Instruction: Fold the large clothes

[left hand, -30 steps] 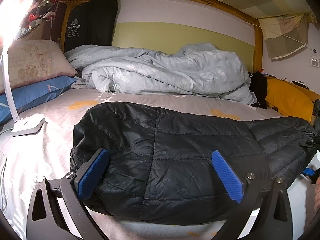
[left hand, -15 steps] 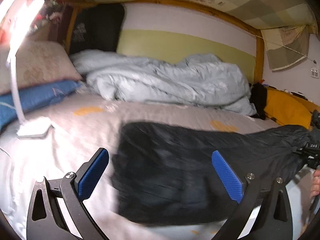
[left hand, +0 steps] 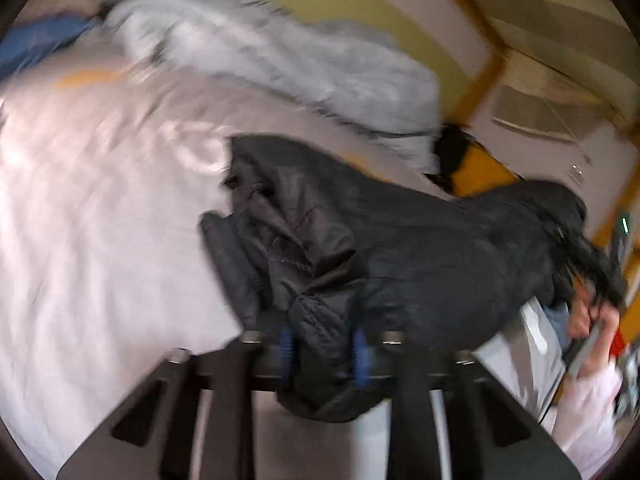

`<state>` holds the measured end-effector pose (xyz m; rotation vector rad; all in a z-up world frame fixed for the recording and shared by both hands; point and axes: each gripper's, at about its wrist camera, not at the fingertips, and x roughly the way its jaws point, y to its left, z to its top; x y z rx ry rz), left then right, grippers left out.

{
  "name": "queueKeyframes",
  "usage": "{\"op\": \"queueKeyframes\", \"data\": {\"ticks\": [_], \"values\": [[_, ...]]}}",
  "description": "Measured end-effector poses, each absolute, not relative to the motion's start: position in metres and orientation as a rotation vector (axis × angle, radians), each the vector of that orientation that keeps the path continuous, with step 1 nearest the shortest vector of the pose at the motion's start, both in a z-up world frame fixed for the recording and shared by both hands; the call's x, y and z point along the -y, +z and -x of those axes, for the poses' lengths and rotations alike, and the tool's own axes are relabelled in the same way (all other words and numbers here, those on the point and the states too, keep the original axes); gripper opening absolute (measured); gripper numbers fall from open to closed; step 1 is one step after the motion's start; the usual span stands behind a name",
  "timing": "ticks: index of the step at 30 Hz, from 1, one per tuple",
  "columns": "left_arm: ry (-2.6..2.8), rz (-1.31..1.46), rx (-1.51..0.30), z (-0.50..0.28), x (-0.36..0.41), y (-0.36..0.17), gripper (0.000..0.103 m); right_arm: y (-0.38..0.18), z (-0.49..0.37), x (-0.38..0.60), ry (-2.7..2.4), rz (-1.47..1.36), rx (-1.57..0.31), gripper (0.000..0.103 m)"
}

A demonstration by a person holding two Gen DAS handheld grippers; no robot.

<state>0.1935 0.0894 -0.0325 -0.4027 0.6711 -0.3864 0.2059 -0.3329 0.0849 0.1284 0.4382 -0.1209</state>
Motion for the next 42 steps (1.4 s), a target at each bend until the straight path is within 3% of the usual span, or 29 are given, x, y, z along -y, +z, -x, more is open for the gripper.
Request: {"op": "queueKeyframes", "data": {"ticks": [7,14,19,22,23,24,26,33,38,40,42], "values": [[-0.394,0.291,-0.632,-0.183,-0.056,-0.012,0.013,0.105,-0.175,0.261,0.015,0.013,-0.355,0.026],[-0.338,0.494,-0.732,-0.225,-0.093,-0.041,0.015,0.058,-0.172,0.164,0.159,0.151,-0.449,0.034],[-0.3,0.401,-0.711,-0.219,-0.086,-0.045,0.02,0.025,-0.184,0.147,0.285,0.09,-0.589,0.039],[-0.262,0.288,-0.685,-0.215,-0.073,-0.047,0.025,0.02,-0.177,0.152,0.33,0.1,-0.598,0.048],[-0.256,0.276,-0.693,-0.215,-0.072,-0.048,0.025,0.022,-0.172,0.157,0.344,0.098,-0.593,0.059],[-0.252,0.278,-0.697,-0.216,-0.071,-0.047,0.025,0.023,-0.169,0.159,0.352,0.093,-0.589,0.082],[-0.263,0.305,-0.703,-0.216,-0.076,-0.05,0.026,0.031,-0.158,0.17,0.376,0.058,-0.554,0.096],[-0.25,0.304,-0.695,-0.213,-0.077,-0.05,0.026,0.068,-0.157,0.223,0.245,-0.08,-0.43,0.1],[-0.246,0.293,-0.696,-0.21,-0.075,-0.049,0.026,0.065,-0.218,0.257,-0.092,-0.128,-0.589,0.101],[-0.251,0.303,-0.701,-0.211,-0.076,-0.05,0.027,0.05,-0.248,0.27,0.036,-0.227,-0.666,0.096],[-0.258,0.318,-0.708,-0.213,-0.077,-0.052,0.027,0.029,-0.272,0.274,0.163,-0.324,-0.76,0.078]]}}
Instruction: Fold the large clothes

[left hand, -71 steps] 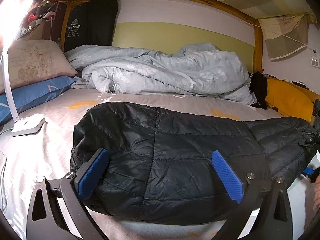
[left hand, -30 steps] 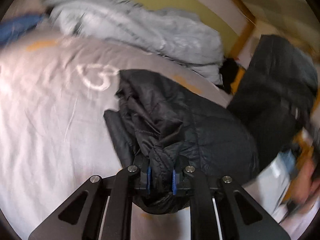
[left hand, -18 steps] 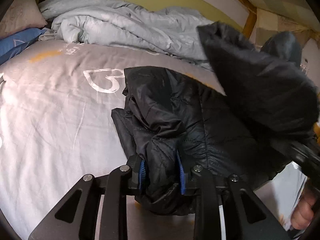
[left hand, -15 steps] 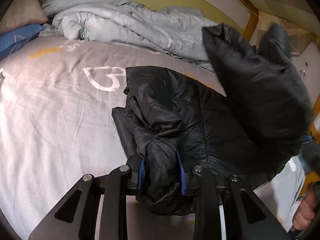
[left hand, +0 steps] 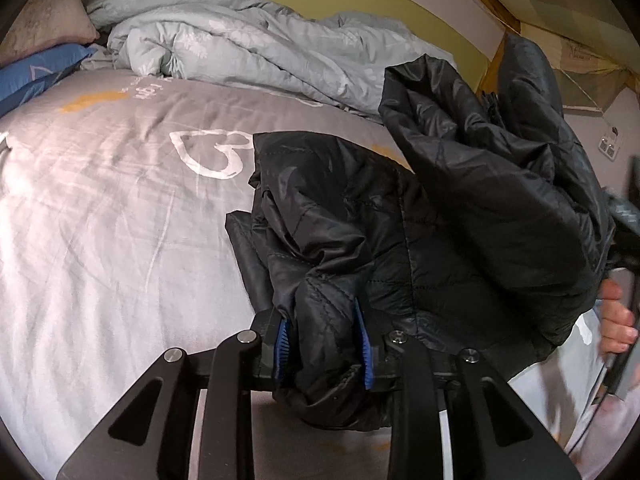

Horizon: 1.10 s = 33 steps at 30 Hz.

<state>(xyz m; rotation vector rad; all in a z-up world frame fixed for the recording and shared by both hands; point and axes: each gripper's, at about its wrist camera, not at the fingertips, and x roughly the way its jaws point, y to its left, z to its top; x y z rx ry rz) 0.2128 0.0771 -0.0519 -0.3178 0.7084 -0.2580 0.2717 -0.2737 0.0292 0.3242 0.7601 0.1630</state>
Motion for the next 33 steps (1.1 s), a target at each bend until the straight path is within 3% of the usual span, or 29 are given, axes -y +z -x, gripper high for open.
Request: {"op": "queueKeyframes", "data": {"ticks": [3,10,15,17,20,23,25,33], "values": [[-0.257,0.323,-0.713,-0.215,-0.077,-0.053,0.027,0.007,-0.282,0.261,0.33,-0.379,-0.82,0.076],[-0.312,0.341,-0.638,-0.204,-0.082,-0.044,0.03,0.005,-0.264,0.21,0.385,-0.145,-0.802,0.076],[-0.273,0.279,-0.458,-0.169,-0.099,0.001,0.054,0.011,-0.256,0.203,0.332,-0.082,-0.749,0.076],[-0.275,0.291,-0.356,-0.151,-0.108,0.026,0.073,0.009,-0.25,0.201,0.312,-0.055,-0.73,0.076],[-0.332,0.329,-0.286,-0.137,-0.109,0.054,0.079,0.01,-0.246,0.188,0.283,-0.002,-0.702,0.077],[-0.374,0.299,-0.324,-0.143,-0.092,0.058,0.087,0.013,-0.241,0.179,0.289,0.04,-0.686,0.077],[-0.406,0.233,-0.385,-0.155,-0.078,0.051,0.098,0.018,-0.235,0.182,0.304,0.048,-0.676,0.077],[-0.175,0.258,-0.578,-0.203,-0.078,-0.002,0.099,0.024,-0.201,0.248,0.181,-0.089,-0.614,0.083]]}}
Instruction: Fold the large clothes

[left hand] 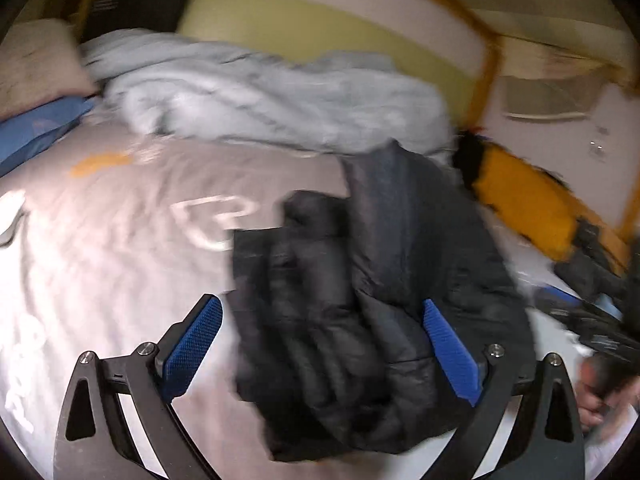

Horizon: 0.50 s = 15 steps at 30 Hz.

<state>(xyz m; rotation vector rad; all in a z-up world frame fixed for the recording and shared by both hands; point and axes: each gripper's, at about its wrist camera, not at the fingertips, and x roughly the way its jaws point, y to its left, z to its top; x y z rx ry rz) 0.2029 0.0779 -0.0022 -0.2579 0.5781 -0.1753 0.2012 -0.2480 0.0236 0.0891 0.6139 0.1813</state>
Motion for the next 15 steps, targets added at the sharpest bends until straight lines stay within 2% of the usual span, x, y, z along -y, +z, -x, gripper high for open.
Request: {"op": "queueKeyframes", "data": {"ticks": [5,7,8,9,15], "values": [[-0.088,0.316,-0.628,-0.212,-0.101,-0.021,0.099,0.001,-0.215,0.283,0.176,-0.231,-0.717,0.082],[-0.073,0.32,-0.639,-0.211,-0.105,-0.024,0.099,-0.004,-0.219,0.279,0.227,-0.25,-0.726,0.064],[-0.081,0.34,-0.64,-0.211,-0.108,-0.024,0.098,-0.007,-0.222,0.273,0.276,-0.258,-0.743,0.049],[-0.103,0.368,-0.634,-0.21,-0.112,-0.023,0.098,-0.007,-0.222,0.269,0.298,-0.259,-0.746,0.043],[-0.234,0.411,-0.491,-0.184,-0.11,0.016,0.096,0.005,-0.214,0.22,0.254,0.0,-0.684,0.041]]}}
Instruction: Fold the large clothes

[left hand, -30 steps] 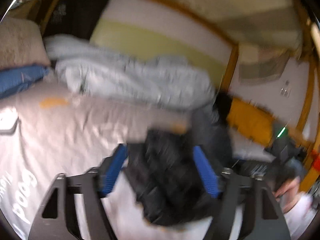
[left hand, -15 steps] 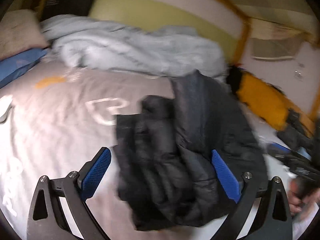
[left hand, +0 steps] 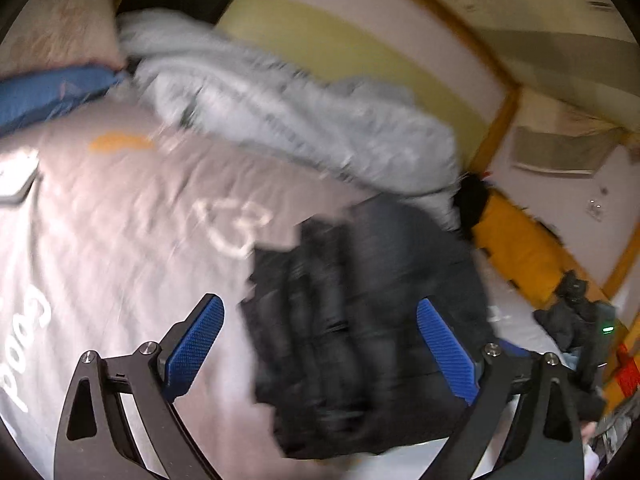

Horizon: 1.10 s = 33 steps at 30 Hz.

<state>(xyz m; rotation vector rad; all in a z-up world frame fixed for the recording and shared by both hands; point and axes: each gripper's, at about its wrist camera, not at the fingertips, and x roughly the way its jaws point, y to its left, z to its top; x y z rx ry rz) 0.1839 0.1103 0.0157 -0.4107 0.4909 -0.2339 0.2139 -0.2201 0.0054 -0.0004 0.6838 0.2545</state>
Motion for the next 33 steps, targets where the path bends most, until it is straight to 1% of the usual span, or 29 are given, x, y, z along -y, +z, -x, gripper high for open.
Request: {"op": "queueKeyframes", "data": {"ticks": [2,5,8,11,13,14,15,17,20,22,24,25,26,27,28,30,31,32,33], "values": [[-0.261,0.371,-0.455,-0.176,-0.099,0.031,0.097,0.005,-0.211,0.204,0.233,0.094,-0.677,0.041],[-0.317,0.357,-0.455,-0.173,-0.087,0.039,0.098,0.004,-0.212,0.192,0.236,0.106,-0.685,0.043],[-0.289,0.365,-0.508,-0.185,-0.083,0.029,0.099,0.002,-0.214,0.189,0.254,0.083,-0.701,0.046],[-0.162,0.307,-0.6,-0.202,-0.082,0.006,0.099,0.004,-0.212,0.188,0.27,0.073,-0.693,0.052],[-0.134,0.338,-0.637,-0.211,-0.091,-0.011,0.103,0.007,-0.21,0.193,0.293,0.046,-0.68,0.066],[-0.124,0.356,-0.65,-0.214,-0.094,-0.019,0.103,0.009,-0.21,0.199,0.301,0.018,-0.673,0.084],[-0.104,0.37,-0.664,-0.217,-0.097,-0.025,0.103,0.01,-0.211,0.203,0.29,-0.007,-0.66,0.094],[-0.069,0.395,-0.68,-0.219,-0.1,-0.033,0.103,0.011,-0.214,0.216,0.248,-0.06,-0.644,0.094],[-0.076,0.437,-0.7,-0.218,-0.103,-0.041,0.103,0.001,-0.23,0.233,0.242,-0.167,-0.711,0.094],[-0.099,0.498,-0.738,-0.22,-0.106,-0.05,0.103,-0.01,-0.241,0.243,0.284,-0.255,-0.762,0.094],[-0.138,0.605,-0.828,-0.227,-0.11,-0.068,0.103,-0.021,-0.251,0.244,0.352,-0.307,-0.82,0.094],[-0.134,0.593,-0.845,-0.227,-0.108,-0.067,0.103,-0.03,-0.258,0.242,0.408,-0.332,-0.872,0.094],[-0.129,0.538,-0.869,-0.23,-0.102,-0.064,0.103,-0.035,-0.262,0.24,0.43,-0.351,-0.896,0.09],[-0.126,0.515,-0.896,-0.232,-0.098,-0.064,0.103,-0.041,-0.266,0.239,0.458,-0.392,-0.919,0.083],[-0.114,0.518,-0.911,-0.233,-0.097,-0.064,0.101,-0.046,-0.271,0.239,0.469,-0.429,-0.939,0.081],[-0.096,0.515,-0.916,-0.234,-0.094,-0.063,0.099,-0.049,-0.275,0.238,0.478,-0.436,-0.946,0.064],[-0.106,0.51,-0.909,-0.232,-0.09,-0.062,0.085,-0.047,-0.275,0.236,0.472,-0.418,-0.942,0.06],[-0.166,0.547,-0.893,-0.23,-0.087,-0.06,0.061,-0.043,-0.272,0.233,0.463,-0.391,-0.928,0.05],[-0.205,0.588,-0.88,-0.228,-0.085,-0.056,0.056,-0.038,-0.268,0.23,0.454,-0.36,-0.905,0.042]]}}
